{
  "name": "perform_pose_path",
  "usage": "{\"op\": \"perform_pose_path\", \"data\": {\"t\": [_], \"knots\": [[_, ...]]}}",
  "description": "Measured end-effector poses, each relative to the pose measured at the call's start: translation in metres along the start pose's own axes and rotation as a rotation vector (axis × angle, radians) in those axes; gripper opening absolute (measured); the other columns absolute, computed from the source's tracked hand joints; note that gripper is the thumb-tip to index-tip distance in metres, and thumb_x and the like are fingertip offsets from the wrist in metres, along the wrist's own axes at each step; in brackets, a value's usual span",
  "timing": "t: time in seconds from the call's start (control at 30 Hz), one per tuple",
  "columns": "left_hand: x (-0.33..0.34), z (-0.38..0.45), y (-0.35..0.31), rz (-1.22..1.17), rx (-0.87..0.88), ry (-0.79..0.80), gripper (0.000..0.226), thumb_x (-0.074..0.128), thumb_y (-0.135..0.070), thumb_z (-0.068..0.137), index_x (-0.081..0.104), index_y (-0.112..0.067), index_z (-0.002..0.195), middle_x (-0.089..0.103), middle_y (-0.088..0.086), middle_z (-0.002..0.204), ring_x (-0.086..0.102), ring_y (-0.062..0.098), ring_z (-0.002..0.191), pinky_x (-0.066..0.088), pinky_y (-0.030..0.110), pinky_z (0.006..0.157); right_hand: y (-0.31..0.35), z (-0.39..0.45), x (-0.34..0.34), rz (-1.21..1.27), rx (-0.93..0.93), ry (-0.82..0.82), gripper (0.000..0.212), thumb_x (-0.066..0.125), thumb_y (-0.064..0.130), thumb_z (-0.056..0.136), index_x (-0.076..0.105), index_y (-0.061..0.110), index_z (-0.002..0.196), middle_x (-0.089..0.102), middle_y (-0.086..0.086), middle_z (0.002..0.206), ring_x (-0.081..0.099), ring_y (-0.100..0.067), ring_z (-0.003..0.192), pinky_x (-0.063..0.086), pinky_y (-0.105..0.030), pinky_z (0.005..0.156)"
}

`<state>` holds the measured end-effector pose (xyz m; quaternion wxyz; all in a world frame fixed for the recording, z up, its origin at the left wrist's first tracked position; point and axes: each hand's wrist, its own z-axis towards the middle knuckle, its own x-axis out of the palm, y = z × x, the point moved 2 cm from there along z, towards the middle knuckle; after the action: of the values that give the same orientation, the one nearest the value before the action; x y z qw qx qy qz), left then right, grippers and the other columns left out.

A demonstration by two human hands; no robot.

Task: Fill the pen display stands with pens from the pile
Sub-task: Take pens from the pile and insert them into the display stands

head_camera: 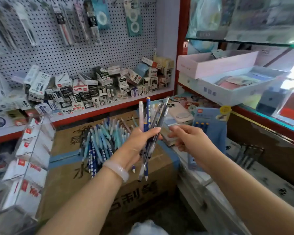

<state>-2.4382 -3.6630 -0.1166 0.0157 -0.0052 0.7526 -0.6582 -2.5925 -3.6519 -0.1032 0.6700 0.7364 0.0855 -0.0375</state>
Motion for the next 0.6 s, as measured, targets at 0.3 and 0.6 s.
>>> {"op": "perform_pose_path", "data": {"t": [0.3,0.6], "knots": [[0.13,-0.027,-0.021,-0.006,0.054,0.286,0.011,0.066,-0.011,0.084,0.069,-0.017,0.093,0.071,0.014,0.097,0.067,0.031,0.094,0.05,0.045,0.093,-0.003,-0.029,-0.101,0.194,-0.049,-0.191,0.029,0.057,0.026,0.093,0.068,-0.001,0.094,0.064,-0.016,0.076,0.058,-0.019,0.064,0.052,-0.032,0.07],[0.188,-0.045,-0.014,0.135,0.161,0.155,0.019,0.069,-0.024,0.083,0.067,-0.018,0.064,0.068,0.0,0.07,0.061,0.017,0.068,0.05,0.035,0.075,-0.011,-0.064,-0.191,0.126,-0.1,-0.467,0.02,0.061,0.026,0.091,0.061,0.013,0.076,0.058,-0.002,0.061,0.051,-0.006,0.049,0.045,-0.016,0.052]]}}
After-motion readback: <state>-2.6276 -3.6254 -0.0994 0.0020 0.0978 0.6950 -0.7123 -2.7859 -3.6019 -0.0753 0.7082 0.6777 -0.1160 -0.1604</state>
